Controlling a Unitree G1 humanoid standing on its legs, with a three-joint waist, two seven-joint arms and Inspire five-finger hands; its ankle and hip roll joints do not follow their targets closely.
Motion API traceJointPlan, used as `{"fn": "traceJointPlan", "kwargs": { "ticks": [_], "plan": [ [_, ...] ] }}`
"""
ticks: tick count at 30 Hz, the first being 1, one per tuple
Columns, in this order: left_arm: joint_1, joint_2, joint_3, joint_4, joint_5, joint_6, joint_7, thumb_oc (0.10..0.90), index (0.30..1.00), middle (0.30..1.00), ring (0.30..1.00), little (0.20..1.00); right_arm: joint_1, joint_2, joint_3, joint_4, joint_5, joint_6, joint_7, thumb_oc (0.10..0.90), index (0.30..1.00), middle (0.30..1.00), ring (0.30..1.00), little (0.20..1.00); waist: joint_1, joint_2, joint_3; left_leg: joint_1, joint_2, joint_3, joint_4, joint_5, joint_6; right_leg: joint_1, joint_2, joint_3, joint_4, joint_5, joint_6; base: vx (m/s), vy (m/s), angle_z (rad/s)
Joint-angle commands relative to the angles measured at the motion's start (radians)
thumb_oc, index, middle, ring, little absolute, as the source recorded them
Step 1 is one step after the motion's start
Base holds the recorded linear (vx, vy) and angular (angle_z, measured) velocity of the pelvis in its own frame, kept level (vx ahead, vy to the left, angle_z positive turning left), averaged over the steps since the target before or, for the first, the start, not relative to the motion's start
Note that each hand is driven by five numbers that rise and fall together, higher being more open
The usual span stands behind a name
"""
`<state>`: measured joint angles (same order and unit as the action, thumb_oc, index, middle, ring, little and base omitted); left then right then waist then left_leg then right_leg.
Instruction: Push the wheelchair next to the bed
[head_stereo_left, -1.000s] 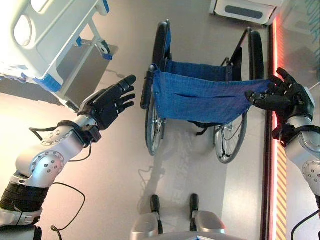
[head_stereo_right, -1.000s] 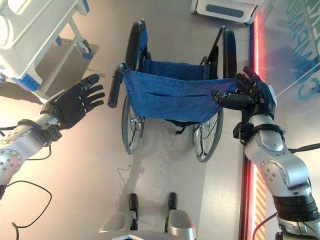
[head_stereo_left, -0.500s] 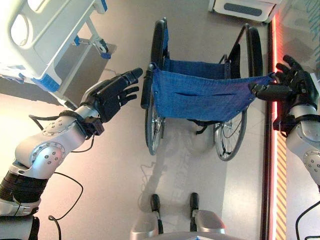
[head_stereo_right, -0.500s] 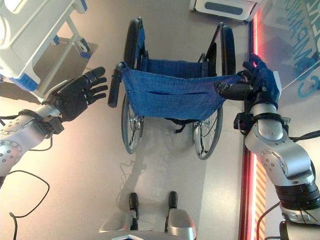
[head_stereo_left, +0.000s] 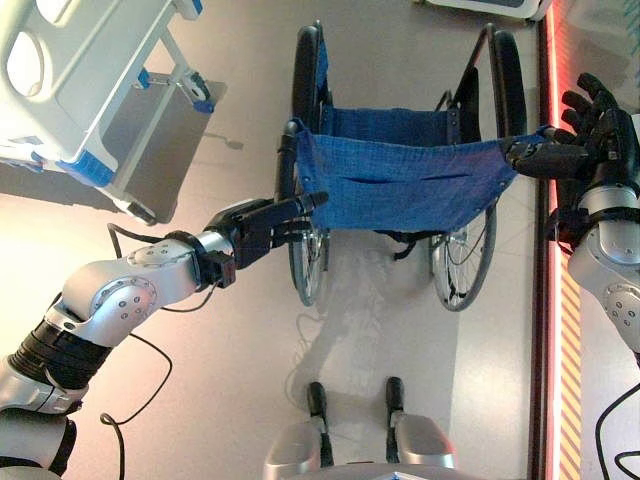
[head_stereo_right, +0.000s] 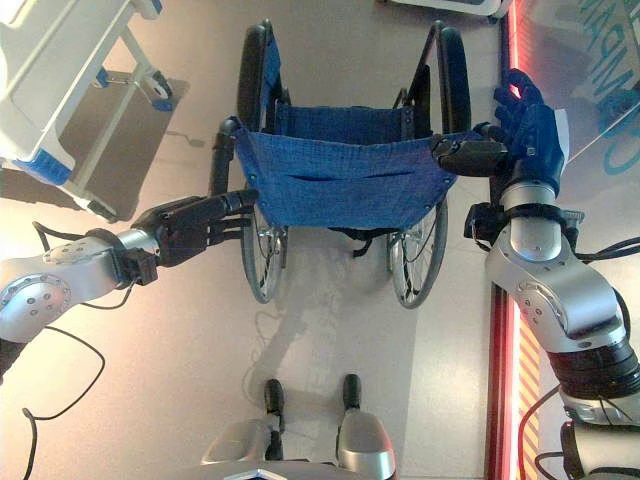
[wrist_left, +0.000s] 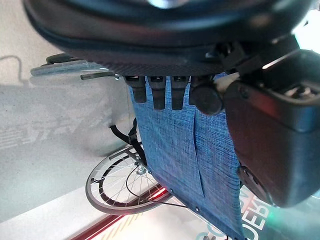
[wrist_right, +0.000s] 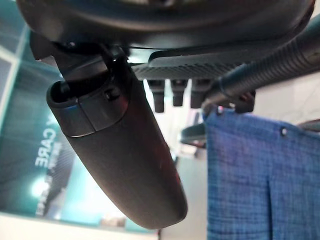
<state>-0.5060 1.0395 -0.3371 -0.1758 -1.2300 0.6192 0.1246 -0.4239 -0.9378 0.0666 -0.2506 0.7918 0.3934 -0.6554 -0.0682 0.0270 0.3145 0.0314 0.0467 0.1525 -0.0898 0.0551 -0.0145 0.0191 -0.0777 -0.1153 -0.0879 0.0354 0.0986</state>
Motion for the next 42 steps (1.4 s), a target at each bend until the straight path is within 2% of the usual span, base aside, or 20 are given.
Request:
{"fn": "traceJointPlan", "kwargs": {
  "ticks": [1, 7, 8, 11, 18, 22, 29, 35, 40, 42],
  "plan": [
    [-0.161, -0.004, 0.029, -0.105, -0.05, -0.146, -0.039, 0.8, 0.9, 0.9, 0.9, 0.9, -0.094, -0.113, 0.002, -0.036, -0.033, -0.108, -0.064, 0.8, 0.9, 0.9, 0.9, 0.9, -0.044, 0.002, -0.069, -0.053, 0.018, 0.037, 0.063, -0.008, -0.047, -0.064, -0.022, 0.05, 0.052, 0.024, 0.025, 0.0, 0.0, 0.0],
    [-0.21, 0.009, 0.046, -0.128, 0.037, -0.208, 0.077, 0.8, 0.9, 0.9, 0.9, 0.9, -0.095, -0.108, -0.008, -0.023, -0.038, -0.123, -0.046, 0.8, 0.9, 0.9, 0.9, 0.9, -0.048, 0.009, -0.068, -0.053, 0.013, 0.037, 0.06, -0.008, -0.048, -0.068, -0.023, 0.053, 0.054, 0.024, 0.023, 0.0, 0.0, 0.0],
    [-0.221, 0.022, 0.077, -0.107, 0.068, -0.217, 0.131, 0.8, 0.9, 0.9, 0.9, 0.9, -0.093, -0.108, -0.021, -0.017, -0.043, -0.123, -0.036, 0.8, 0.9, 0.9, 0.9, 0.9, -0.048, 0.01, -0.069, -0.053, 0.01, 0.036, 0.059, -0.01, -0.049, -0.069, -0.023, 0.052, 0.055, 0.023, 0.022, 0.0, 0.0, 0.0],
    [-0.226, 0.032, 0.124, -0.064, 0.102, -0.23, 0.177, 0.8, 0.9, 0.9, 0.9, 0.9, -0.093, -0.109, -0.035, -0.005, -0.051, -0.126, -0.026, 0.8, 0.9, 0.9, 0.9, 0.9, -0.047, 0.009, -0.068, -0.057, 0.009, 0.034, 0.061, -0.012, -0.05, -0.073, -0.025, 0.049, 0.057, 0.022, 0.022, -0.01, 0.001, 0.0],
    [-0.161, 0.068, 0.275, 0.026, 0.107, -0.272, 0.164, 0.8, 0.9, 0.9, 0.9, 0.9, -0.084, -0.135, -0.117, 0.007, -0.115, -0.154, -0.036, 0.8, 0.9, 0.9, 0.9, 0.9, -0.04, 0.012, -0.061, -0.067, 0.008, 0.027, 0.06, -0.01, -0.052, -0.083, -0.025, 0.042, 0.06, 0.023, 0.017, -0.03, 0.013, -0.01],
    [-0.145, 0.071, 0.317, 0.062, 0.119, -0.274, 0.137, 0.8, 0.9, 0.9, 0.9, 0.9, -0.098, -0.156, -0.146, -0.003, -0.153, -0.157, -0.067, 0.8, 0.9, 0.9, 0.9, 0.9, -0.041, 0.013, -0.061, -0.068, 0.006, 0.029, 0.058, -0.01, -0.049, -0.085, -0.025, 0.038, 0.061, 0.021, 0.015, 0.0, 0.0, 0.0],
    [-0.171, 0.051, 0.316, 0.081, 0.11, -0.258, 0.117, 0.8, 0.9, 0.9, 0.9, 0.9, -0.153, -0.17, -0.165, -0.034, -0.264, -0.163, -0.171, 0.8, 0.9, 0.9, 0.9, 0.9, -0.044, 0.016, -0.055, -0.073, 0.0, 0.033, 0.061, -0.012, -0.044, -0.091, -0.025, 0.042, 0.064, 0.019, 0.012, 0.0, 0.0, 0.0],
    [-0.179, 0.029, 0.297, 0.068, 0.084, -0.223, 0.114, 0.8, 0.9, 0.9, 0.9, 0.9, -0.152, -0.155, -0.168, -0.044, -0.238, -0.105, -0.155, 0.8, 0.9, 0.9, 0.9, 0.9, -0.052, 0.019, -0.045, -0.075, -0.003, 0.038, 0.062, -0.012, -0.044, -0.098, -0.025, 0.049, 0.069, 0.02, 0.013, -0.01, 0.007, -0.03],
    [-0.182, 0.016, 0.26, 0.045, 0.043, -0.186, 0.09, 0.8, 0.9, 0.9, 0.9, 0.9, -0.146, -0.144, -0.16, -0.041, -0.262, -0.123, -0.174, 0.8, 0.9, 0.9, 0.9, 0.9, -0.058, 0.023, -0.036, -0.081, -0.002, 0.045, 0.069, -0.012, -0.044, -0.107, -0.026, 0.052, 0.077, 0.021, 0.013, 0.0, 0.0, 0.0],
    [-0.182, 0.006, 0.242, 0.033, 0.046, -0.173, 0.067, 0.8, 0.9, 0.9, 0.9, 0.9, -0.152, -0.138, -0.157, -0.037, -0.255, -0.093, -0.179, 0.8, 0.9, 0.9, 0.9, 0.9, -0.061, 0.025, -0.031, -0.082, -0.003, 0.046, 0.069, -0.012, -0.044, -0.113, -0.025, 0.056, 0.081, 0.022, 0.014, 0.0, 0.0, 0.0]
  ]
}}
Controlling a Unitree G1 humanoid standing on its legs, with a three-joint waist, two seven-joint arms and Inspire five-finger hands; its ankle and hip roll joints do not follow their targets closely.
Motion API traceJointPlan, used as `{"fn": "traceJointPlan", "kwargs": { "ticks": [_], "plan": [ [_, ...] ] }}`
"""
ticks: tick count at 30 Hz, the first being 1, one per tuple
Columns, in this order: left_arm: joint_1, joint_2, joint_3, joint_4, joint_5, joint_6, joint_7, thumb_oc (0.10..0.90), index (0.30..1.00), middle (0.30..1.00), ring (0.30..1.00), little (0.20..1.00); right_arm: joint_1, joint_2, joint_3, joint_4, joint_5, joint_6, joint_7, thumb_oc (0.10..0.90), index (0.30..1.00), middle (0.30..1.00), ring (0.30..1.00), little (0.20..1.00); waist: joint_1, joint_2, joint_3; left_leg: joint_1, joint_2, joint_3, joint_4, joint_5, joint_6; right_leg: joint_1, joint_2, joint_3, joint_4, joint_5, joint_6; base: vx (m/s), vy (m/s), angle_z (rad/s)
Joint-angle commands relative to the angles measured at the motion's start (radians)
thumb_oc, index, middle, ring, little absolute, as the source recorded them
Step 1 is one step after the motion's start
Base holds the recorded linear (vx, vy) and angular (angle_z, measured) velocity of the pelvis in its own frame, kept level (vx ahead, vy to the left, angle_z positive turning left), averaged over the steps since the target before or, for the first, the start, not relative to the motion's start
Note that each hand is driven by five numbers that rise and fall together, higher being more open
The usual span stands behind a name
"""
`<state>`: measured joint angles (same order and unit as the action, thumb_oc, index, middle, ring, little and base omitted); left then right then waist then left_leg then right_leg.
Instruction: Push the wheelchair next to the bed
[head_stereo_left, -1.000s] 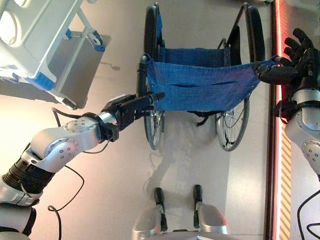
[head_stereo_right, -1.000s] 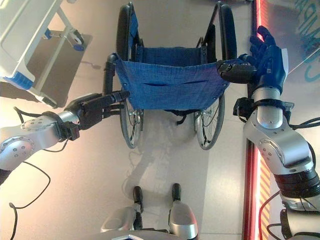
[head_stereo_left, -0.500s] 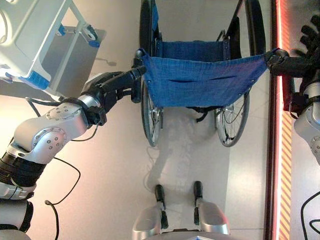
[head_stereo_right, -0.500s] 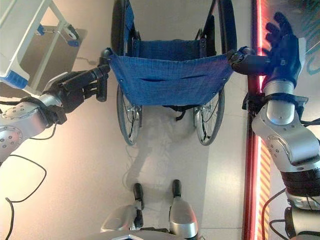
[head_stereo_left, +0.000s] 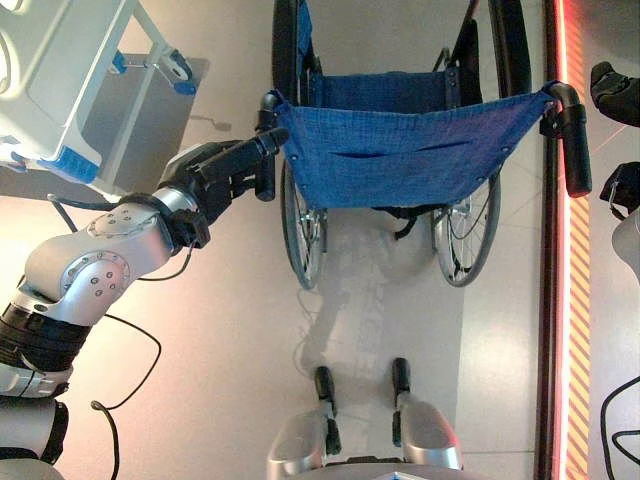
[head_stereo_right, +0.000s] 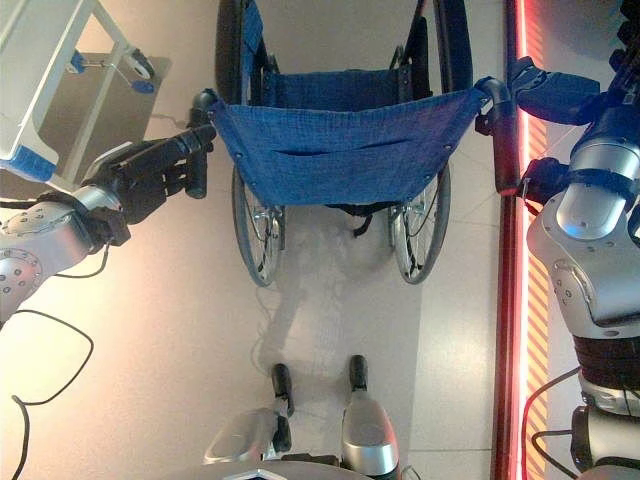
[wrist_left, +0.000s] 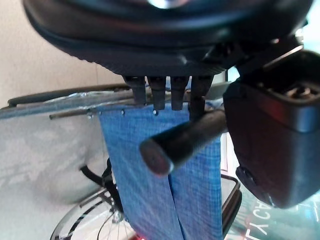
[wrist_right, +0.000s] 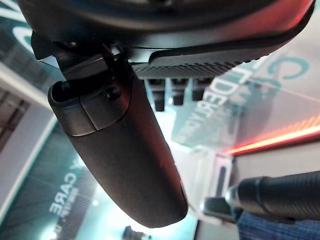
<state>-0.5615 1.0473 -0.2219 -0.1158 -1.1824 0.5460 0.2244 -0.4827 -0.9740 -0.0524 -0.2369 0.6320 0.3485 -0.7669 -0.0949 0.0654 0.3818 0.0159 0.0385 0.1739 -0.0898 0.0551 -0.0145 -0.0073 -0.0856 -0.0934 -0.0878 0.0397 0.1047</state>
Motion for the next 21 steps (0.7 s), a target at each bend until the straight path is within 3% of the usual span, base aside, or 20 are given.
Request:
{"fn": "traceJointPlan", "kwargs": {
  "ticks": [1, 4, 6, 14, 21],
  "plan": [
    [-0.128, -0.005, 0.119, -0.034, -0.004, -0.094, -0.039, 0.8, 0.9, 0.9, 0.9, 0.9, -0.093, -0.1, -0.036, -0.046, -0.078, -0.026, -0.065, 0.8, 0.9, 0.9, 0.9, 0.9, -0.036, -0.013, -0.096, -0.067, 0.005, 0.025, 0.068, -0.011, -0.044, -0.087, -0.017, 0.035, 0.081, 0.018, 0.008, 0.0, 0.0, 0.0],
    [-0.131, -0.011, 0.1, -0.049, -0.01, -0.094, -0.036, 0.8, 0.9, 0.9, 0.9, 0.9, -0.082, -0.098, -0.028, -0.03, -0.034, 0.005, -0.035, 0.8, 0.9, 0.9, 0.9, 0.9, -0.039, -0.014, -0.091, -0.068, 0.004, 0.026, 0.068, -0.01, -0.044, -0.089, -0.017, 0.037, 0.08, 0.021, 0.009, 0.0, 0.0, 0.0],
    [-0.136, -0.011, 0.082, -0.067, -0.018, -0.097, -0.021, 0.8, 0.9, 0.9, 0.9, 0.9, -0.068, -0.087, -0.008, -0.015, 0.078, 0.021, 0.016, 0.8, 0.9, 0.9, 0.9, 0.9, -0.042, -0.015, -0.086, -0.07, 0.005, 0.029, 0.067, -0.008, -0.045, -0.094, -0.018, 0.038, 0.081, 0.022, 0.009, 0.0, 0.0, 0.0],
    [-0.153, -0.032, 0.042, -0.065, -0.03, -0.129, 0.018, 0.8, 0.9, 0.9, 0.9, 0.9, -0.034, 0.01, 0.09, 0.067, 0.243, -0.039, 0.117, 0.8, 0.9, 0.9, 0.9, 0.9, -0.037, -0.022, -0.073, -0.077, 0.008, 0.031, 0.07, -0.005, -0.044, -0.105, -0.016, 0.031, 0.088, 0.023, 0.002, 0.0, 0.0, 0.0],
    [-0.166, -0.029, 0.034, -0.049, -0.041, -0.133, 0.019, 0.8, 0.9, 0.9, 0.9, 0.9, -0.027, 0.037, 0.106, 0.115, 0.352, -0.042, 0.136, 0.8, 0.9, 0.9, 0.9, 0.9, -0.031, -0.03, -0.077, -0.075, 0.01, 0.028, 0.064, -0.001, -0.042, -0.102, -0.013, 0.02, 0.085, 0.024, 0.0, 0.0, 0.0, 0.0]
  ]
}}
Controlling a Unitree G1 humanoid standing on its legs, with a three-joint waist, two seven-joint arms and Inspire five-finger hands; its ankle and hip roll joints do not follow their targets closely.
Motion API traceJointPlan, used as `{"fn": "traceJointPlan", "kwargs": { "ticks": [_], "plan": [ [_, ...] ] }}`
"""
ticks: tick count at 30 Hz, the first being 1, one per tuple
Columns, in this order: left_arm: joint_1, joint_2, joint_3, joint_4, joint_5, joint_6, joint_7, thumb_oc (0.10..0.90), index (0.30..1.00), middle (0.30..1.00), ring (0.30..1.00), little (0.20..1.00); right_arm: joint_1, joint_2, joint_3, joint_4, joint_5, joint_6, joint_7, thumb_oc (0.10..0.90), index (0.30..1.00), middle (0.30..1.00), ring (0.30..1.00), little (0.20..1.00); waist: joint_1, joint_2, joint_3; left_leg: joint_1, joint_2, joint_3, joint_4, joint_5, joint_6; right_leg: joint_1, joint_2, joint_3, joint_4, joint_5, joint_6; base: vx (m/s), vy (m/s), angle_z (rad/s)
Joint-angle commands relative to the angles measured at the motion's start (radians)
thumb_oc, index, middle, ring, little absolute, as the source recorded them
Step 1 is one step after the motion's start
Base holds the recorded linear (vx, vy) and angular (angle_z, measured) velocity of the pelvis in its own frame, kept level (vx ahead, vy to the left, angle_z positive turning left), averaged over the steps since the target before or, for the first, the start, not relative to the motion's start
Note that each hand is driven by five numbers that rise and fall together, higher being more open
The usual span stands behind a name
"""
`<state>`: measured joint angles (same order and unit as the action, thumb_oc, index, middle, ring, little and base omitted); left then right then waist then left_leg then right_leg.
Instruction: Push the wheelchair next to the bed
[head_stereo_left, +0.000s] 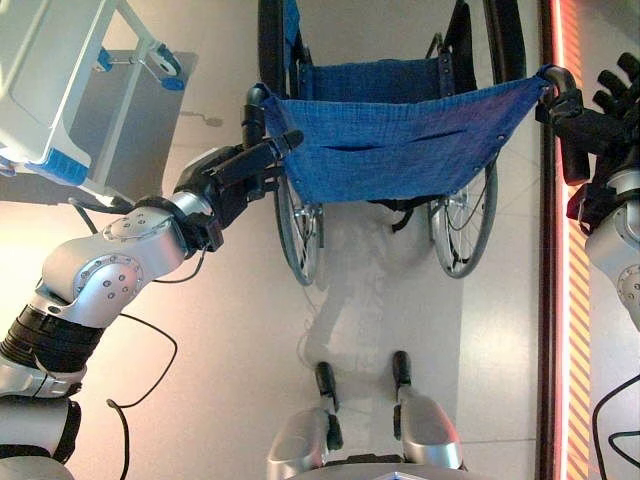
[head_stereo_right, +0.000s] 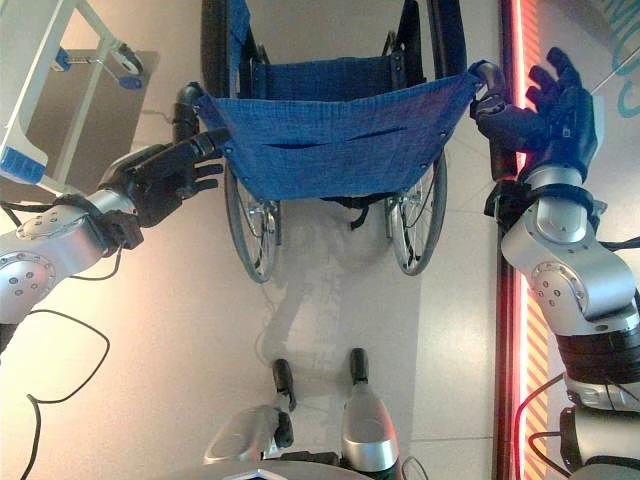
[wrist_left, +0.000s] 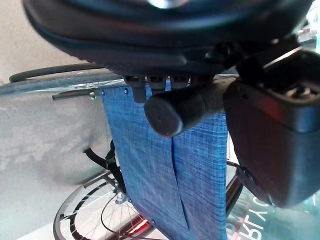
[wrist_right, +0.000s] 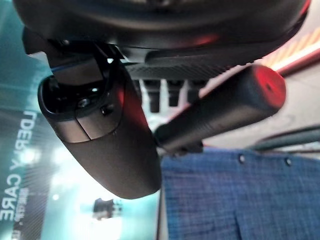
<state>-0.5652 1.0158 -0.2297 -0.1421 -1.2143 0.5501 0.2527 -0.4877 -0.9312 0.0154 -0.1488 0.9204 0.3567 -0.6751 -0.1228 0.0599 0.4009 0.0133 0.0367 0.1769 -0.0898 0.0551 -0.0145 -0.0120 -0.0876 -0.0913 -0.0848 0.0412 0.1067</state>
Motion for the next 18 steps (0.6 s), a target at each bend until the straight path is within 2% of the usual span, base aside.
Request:
{"fn": "traceJointPlan", "kwargs": {
  "ticks": [1, 5, 11, 15, 16, 18],
  "plan": [
    [-0.163, 0.004, 0.043, -0.018, -0.01, -0.139, -0.012, 0.8, 0.9, 0.9, 0.9, 0.9, -0.021, -0.002, 0.038, 0.035, 0.069, -0.049, 0.045, 0.8, 0.9, 0.9, 0.9, 0.9, -0.002, -0.026, -0.097, -0.072, 0.013, 0.026, 0.064, 0.0, -0.042, -0.097, -0.01, 0.016, 0.081, 0.023, -0.002, 0.0, 0.0, 0.0],
    [-0.158, 0.005, 0.042, -0.012, -0.009, -0.147, -0.015, 0.8, 0.9, 0.9, 0.9, 0.9, -0.012, -0.001, 0.043, 0.054, 0.061, -0.038, 0.043, 0.8, 0.9, 0.9, 0.9, 0.9, 0.001, -0.03, -0.102, -0.072, 0.013, 0.025, 0.062, 0.001, -0.041, -0.093, -0.008, 0.011, 0.077, 0.023, -0.003, 0.0, 0.0, 0.0],
    [-0.168, 0.0, 0.031, 0.004, -0.002, -0.147, -0.017, 0.8, 0.9, 0.9, 0.9, 0.9, -0.024, -0.016, 0.058, 0.095, -0.005, 0.027, 0.014, 0.8, 0.9, 0.9, 0.9, 0.9, 0.004, -0.035, -0.099, -0.071, 0.015, 0.023, 0.064, 0.003, -0.039, -0.089, -0.004, 0.012, 0.076, 0.024, -0.007, 0.0, 0.0, 0.0],
    [-0.186, 0.001, 0.015, 0.013, -0.006, -0.145, -0.01, 0.8, 0.9, 0.9, 0.9, 0.9, -0.043, -0.044, 0.083, 0.131, 0.041, 0.078, 0.072, 0.8, 0.9, 0.9, 0.9, 0.9, 0.007, -0.037, -0.092, -0.072, 0.013, 0.02, 0.063, 0.005, -0.037, -0.087, -0.003, 0.011, 0.075, 0.025, -0.009, 0.0, 0.0, 0.0],
    [-0.187, 0.003, 0.014, 0.013, -0.009, -0.146, -0.01, 0.8, 0.9, 0.9, 0.9, 0.9, -0.046, -0.045, 0.087, 0.134, 0.071, 0.075, 0.094, 0.8, 0.9, 0.9, 0.9, 0.9, 0.008, -0.038, -0.091, -0.071, 0.013, 0.019, 0.064, 0.006, -0.037, -0.086, -0.003, 0.01, 0.075, 0.025, -0.009, 0.0, 0.0, 0.0],
    [-0.185, 0.005, 0.011, 0.017, -0.01, -0.153, -0.019, 0.8, 0.9, 0.9, 0.9, 0.9, -0.048, -0.034, 0.106, 0.137, 0.147, 0.021, 0.155, 0.8, 0.9, 0.9, 0.9, 0.9, 0.013, -0.039, -0.087, -0.07, 0.012, 0.016, 0.065, 0.005, -0.036, -0.084, -0.003, 0.008, 0.077, 0.025, -0.011, 0.0, 0.0, 0.0]
  ]
}}
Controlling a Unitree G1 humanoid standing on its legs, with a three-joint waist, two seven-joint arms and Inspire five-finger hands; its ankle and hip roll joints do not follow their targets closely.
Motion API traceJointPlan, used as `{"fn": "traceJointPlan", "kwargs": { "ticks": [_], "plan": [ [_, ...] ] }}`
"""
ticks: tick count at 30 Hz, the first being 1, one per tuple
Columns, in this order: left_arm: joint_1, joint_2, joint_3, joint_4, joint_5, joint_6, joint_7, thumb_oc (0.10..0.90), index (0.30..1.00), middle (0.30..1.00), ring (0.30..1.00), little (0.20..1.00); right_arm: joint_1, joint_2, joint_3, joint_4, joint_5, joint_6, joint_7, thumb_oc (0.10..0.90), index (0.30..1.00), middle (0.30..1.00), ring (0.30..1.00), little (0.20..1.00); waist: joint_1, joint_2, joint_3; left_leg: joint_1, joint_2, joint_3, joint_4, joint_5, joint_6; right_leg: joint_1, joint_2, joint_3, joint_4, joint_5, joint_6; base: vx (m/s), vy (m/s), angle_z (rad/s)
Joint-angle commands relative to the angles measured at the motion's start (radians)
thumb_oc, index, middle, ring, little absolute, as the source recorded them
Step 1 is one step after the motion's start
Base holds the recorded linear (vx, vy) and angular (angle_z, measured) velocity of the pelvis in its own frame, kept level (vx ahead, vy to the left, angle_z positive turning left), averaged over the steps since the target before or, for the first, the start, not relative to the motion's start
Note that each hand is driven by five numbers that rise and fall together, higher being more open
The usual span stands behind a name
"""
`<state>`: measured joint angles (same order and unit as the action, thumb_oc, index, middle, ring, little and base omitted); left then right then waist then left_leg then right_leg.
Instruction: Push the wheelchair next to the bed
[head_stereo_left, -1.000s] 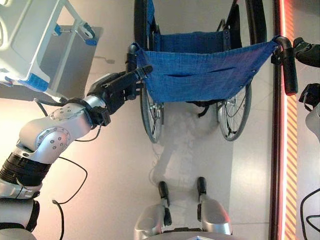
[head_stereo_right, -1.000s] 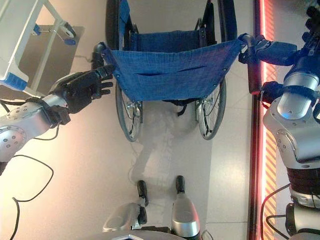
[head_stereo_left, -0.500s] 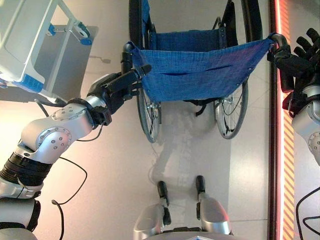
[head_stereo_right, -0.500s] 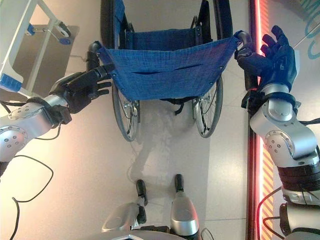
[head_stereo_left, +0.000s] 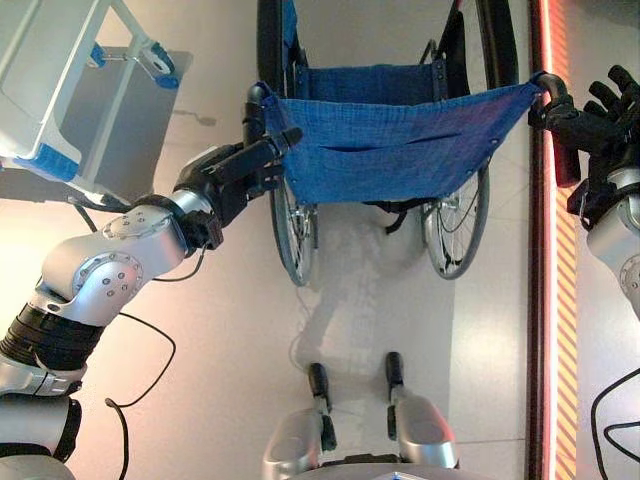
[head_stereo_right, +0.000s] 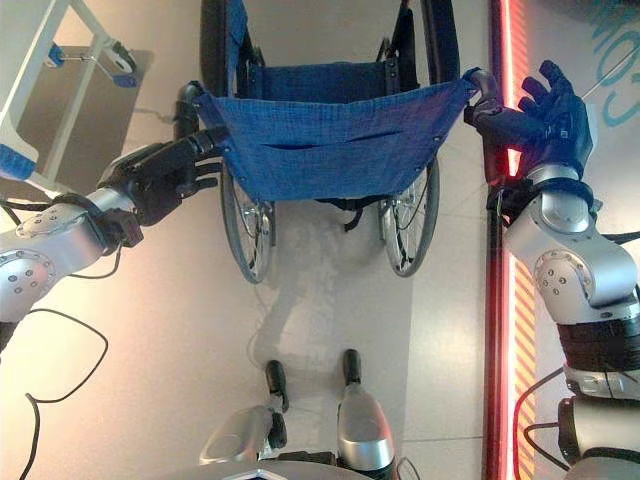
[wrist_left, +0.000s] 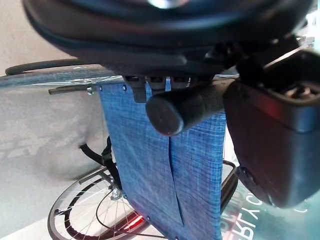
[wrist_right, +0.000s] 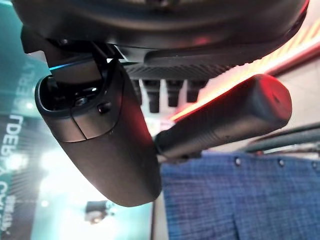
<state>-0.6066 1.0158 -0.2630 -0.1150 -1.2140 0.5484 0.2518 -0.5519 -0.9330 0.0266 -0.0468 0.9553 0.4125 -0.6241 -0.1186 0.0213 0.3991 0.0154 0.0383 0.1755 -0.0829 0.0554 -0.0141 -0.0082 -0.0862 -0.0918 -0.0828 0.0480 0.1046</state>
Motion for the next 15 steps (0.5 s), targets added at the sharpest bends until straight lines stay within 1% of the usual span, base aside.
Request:
{"fn": "traceJointPlan", "kwargs": {
  "ticks": [1, 2, 3, 5, 6, 7, 10, 15],
  "plan": [
    [-0.14, 0.005, 0.043, -0.008, -0.011, -0.156, -0.024, 0.8, 0.9, 0.9, 0.9, 0.9, 0.016, -0.024, 0.102, 0.034, 0.14, -0.076, 0.123, 0.8, 0.9, 0.9, 0.9, 0.9, 0.011, -0.001, -0.085, -0.072, 0.01, 0.016, 0.06, 0.005, -0.036, -0.087, -0.005, 0.006, 0.076, 0.017, -0.009, 0.0, 0.0, 0.0],
    [-0.131, 0.006, 0.044, -0.006, -0.012, -0.16, -0.031, 0.8, 0.9, 0.9, 0.9, 0.9, 0.018, -0.012, 0.105, 0.025, 0.173, -0.139, 0.147, 0.8, 0.9, 0.9, 0.9, 0.9, 0.013, -0.001, -0.086, -0.071, 0.01, 0.013, 0.061, 0.003, -0.036, -0.085, -0.006, 0.003, 0.077, 0.016, -0.01, 0.0, 0.0, 0.0],
    [-0.125, 0.003, 0.048, -0.005, -0.007, -0.161, -0.036, 0.8, 0.9, 0.9, 0.9, 0.9, 0.02, -0.004, 0.101, 0.014, 0.191, -0.171, 0.159, 0.8, 0.9, 0.9, 0.9, 0.9, 0.015, -0.002, -0.086, -0.071, 0.01, 0.011, 0.06, 0.003, -0.037, -0.085, -0.006, 0.002, 0.077, 0.016, -0.01, 0.0, 0.0, 0.0],
    [-0.104, -0.001, 0.061, 0.004, 0.007, -0.167, -0.059, 0.8, 0.9, 0.9, 0.9, 0.9, 0.03, 0.006, 0.086, -0.015, 0.215, -0.221, 0.169, 0.8, 0.9, 0.9, 0.9, 0.9, 0.016, -0.002, -0.09, -0.073, 0.01, 0.007, 0.061, 0.001, -0.038, -0.085, -0.006, -0.001, 0.078, 0.016, -0.008, 0.0, 0.0, 0.0],
    [-0.092, -0.002, 0.069, 0.007, 0.015, -0.17, -0.072, 0.8, 0.9, 0.9, 0.9, 0.9, 0.042, 0.014, 0.073, -0.032, 0.216, -0.229, 0.172, 0.8, 0.9, 0.9, 0.9, 0.9, 0.016, -0.002, -0.093, -0.074, 0.01, 0.006, 0.061, -0.001, -0.038, -0.086, -0.006, -0.003, 0.078, 0.015, -0.007, 0.0, 0.0, 0.0],
    [-0.087, -0.002, 0.075, 0.008, 0.016, -0.171, -0.077, 0.8, 0.9, 0.9, 0.9, 0.9, 0.047, 0.017, 0.064, -0.039, 0.221, -0.227, 0.17, 0.8, 0.9, 0.9, 0.9, 0.9, 0.017, -0.002, -0.096, -0.074, 0.01, 0.006, 0.06, -0.002, -0.038, -0.086, -0.007, -0.003, 0.077, 0.015, -0.007, 0.0, 0.0, 0.0],
    [-0.061, 0.002, 0.104, 0.001, 0.016, -0.168, -0.089, 0.8, 0.9, 0.9, 0.9, 0.9, 0.075, 0.024, 0.031, -0.052, 0.251, -0.189, 0.183, 0.8, 0.9, 0.9, 0.9, 0.9, 0.017, -0.001, -0.109, -0.071, 0.009, 0.008, 0.054, -0.002, -0.037, -0.084, -0.006, -0.006, 0.071, 0.017, -0.006, 0.0, 0.0, 0.0],
    [-0.062, 0.012, 0.111, 0.008, 0.01, -0.168, -0.099, 0.8, 0.9, 0.9, 0.9, 0.9, 0.079, 0.023, 0.029, -0.033, 0.265, -0.18, 0.198, 0.8, 0.9, 0.9, 0.9, 0.9, 0.019, 0.0, -0.113, -0.069, 0.011, 0.011, 0.05, 0.0, -0.036, -0.081, -0.005, -0.008, 0.067, 0.018, -0.008, 0.0, 0.0, 0.0]
  ]
}}
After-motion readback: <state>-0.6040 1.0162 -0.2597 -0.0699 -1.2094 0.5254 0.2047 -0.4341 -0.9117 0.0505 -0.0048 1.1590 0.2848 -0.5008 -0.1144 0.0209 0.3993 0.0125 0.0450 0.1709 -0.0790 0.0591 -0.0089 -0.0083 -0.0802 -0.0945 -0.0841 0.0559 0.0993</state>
